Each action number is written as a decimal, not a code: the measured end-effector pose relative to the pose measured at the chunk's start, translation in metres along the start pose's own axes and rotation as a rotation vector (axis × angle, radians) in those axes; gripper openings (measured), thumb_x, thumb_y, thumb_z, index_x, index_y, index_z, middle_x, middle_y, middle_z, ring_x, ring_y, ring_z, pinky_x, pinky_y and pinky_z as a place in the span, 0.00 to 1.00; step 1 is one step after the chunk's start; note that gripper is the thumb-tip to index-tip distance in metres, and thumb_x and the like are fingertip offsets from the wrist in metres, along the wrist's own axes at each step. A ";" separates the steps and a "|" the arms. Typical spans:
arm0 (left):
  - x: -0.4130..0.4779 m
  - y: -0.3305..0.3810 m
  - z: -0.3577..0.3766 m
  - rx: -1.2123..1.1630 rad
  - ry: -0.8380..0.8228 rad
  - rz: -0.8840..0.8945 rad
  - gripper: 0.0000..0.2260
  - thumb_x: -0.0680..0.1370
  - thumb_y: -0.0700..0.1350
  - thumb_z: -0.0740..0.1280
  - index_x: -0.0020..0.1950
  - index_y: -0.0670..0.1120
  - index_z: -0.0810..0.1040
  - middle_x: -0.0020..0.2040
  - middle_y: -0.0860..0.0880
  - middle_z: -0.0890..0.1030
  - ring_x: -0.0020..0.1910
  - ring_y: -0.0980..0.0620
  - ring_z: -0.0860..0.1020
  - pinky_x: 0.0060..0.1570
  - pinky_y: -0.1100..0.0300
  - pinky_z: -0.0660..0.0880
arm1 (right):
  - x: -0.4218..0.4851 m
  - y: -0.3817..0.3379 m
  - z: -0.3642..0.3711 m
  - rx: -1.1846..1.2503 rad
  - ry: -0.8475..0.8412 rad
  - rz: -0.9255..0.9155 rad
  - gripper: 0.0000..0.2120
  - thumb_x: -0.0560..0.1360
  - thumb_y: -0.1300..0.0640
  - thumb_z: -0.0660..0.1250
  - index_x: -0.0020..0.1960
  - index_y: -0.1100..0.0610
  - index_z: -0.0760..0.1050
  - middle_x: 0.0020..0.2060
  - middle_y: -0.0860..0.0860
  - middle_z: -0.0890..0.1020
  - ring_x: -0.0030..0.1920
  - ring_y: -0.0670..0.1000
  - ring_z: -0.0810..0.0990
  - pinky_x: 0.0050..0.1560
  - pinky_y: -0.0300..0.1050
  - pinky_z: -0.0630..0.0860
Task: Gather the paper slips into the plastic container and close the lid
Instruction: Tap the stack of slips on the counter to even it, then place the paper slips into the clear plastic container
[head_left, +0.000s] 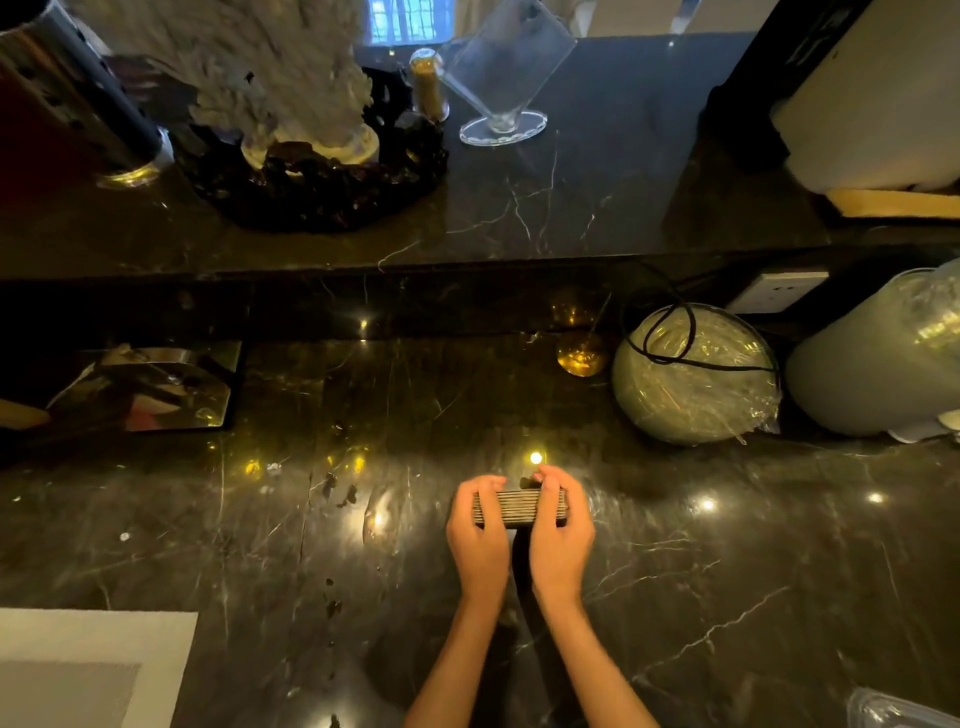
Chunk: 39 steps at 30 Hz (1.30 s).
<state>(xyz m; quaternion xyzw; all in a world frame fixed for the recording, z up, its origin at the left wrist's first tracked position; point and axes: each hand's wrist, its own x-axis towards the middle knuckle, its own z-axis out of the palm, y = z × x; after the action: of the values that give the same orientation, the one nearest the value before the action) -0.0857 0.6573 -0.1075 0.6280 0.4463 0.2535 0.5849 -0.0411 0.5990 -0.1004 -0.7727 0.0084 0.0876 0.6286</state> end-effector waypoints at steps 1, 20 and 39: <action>0.005 -0.001 0.000 0.011 -0.010 0.020 0.10 0.82 0.42 0.60 0.53 0.51 0.80 0.50 0.51 0.83 0.52 0.52 0.82 0.52 0.49 0.81 | 0.004 -0.002 -0.001 -0.012 -0.012 -0.035 0.10 0.81 0.53 0.59 0.56 0.48 0.79 0.51 0.46 0.84 0.54 0.46 0.82 0.55 0.40 0.79; 0.029 0.004 0.022 0.026 -0.020 0.185 0.10 0.80 0.42 0.58 0.43 0.51 0.76 0.38 0.56 0.79 0.39 0.54 0.80 0.38 0.59 0.77 | 0.034 0.000 0.002 -0.065 0.056 -0.089 0.10 0.78 0.62 0.60 0.45 0.49 0.75 0.40 0.42 0.80 0.42 0.45 0.79 0.45 0.39 0.75; 0.013 0.043 -0.002 0.533 -0.075 0.279 0.13 0.80 0.47 0.56 0.38 0.51 0.73 0.34 0.47 0.79 0.35 0.46 0.77 0.36 0.60 0.64 | 0.004 -0.032 -0.018 -0.123 0.005 0.224 0.10 0.81 0.62 0.55 0.46 0.59 0.74 0.38 0.50 0.76 0.38 0.49 0.75 0.37 0.34 0.71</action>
<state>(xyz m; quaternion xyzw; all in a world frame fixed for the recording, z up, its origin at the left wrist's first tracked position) -0.0697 0.6729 -0.0688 0.8236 0.3846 0.1820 0.3749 -0.0309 0.5891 -0.0662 -0.8044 0.0907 0.1555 0.5662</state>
